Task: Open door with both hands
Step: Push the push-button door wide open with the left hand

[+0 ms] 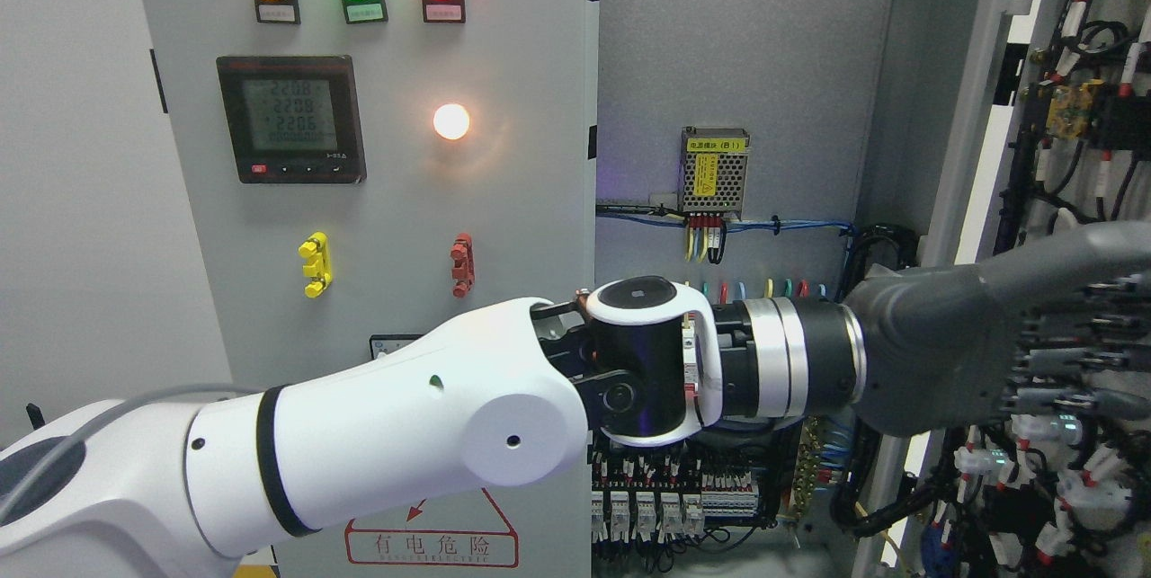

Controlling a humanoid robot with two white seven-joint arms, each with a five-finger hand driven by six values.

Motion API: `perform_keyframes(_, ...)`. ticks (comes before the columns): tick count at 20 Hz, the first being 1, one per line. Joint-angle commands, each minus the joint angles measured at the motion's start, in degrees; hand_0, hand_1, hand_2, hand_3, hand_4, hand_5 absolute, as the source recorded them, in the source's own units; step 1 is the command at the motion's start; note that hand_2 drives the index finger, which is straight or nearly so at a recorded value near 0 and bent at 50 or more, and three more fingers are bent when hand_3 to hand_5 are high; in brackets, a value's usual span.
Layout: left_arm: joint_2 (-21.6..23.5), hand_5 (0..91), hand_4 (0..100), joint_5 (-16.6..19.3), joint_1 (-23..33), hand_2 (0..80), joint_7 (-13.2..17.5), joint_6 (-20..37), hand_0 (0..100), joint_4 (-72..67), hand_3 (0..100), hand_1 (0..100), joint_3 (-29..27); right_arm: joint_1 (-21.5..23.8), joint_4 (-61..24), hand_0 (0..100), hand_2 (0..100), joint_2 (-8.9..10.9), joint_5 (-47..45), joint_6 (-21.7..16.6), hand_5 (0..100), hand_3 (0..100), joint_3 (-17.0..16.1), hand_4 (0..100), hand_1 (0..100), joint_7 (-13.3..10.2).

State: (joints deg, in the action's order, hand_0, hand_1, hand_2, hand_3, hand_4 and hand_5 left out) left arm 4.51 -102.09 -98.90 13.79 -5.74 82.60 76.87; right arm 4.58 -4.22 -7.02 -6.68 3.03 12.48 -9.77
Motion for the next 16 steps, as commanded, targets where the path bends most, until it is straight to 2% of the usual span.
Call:
perform_keyframes(1, -7.93, 0.0, 0, 1.02, 0.2, 0.0, -0.61, 0.37, 12, 0.37, 0, 39, -0.67, -0.01, 0.0, 12, 0, -0.01, 0.0, -0.04, 0, 0, 0.0, 0, 39, 0.02)
perform_keyframes(6, -8.29, 0.0, 0, 1.46, 0.11, 0.0, -0.69, 2.92, 12, -1.3, 0, 39, -0.58, -0.01, 0.0, 12, 0, -0.01, 0.0, 0.05, 0, 0, 0.0, 0, 39, 0.02)
perform_keyframes(16, -8.29, 0.0, 0, 2.77, 0.28, 0.0, -1.92, 2.49, 12, -2.96, 0, 39, -0.58, -0.01, 0.0, 12, 0, -0.01, 0.0, 0.05, 0, 0, 0.0, 0, 39, 0.02)
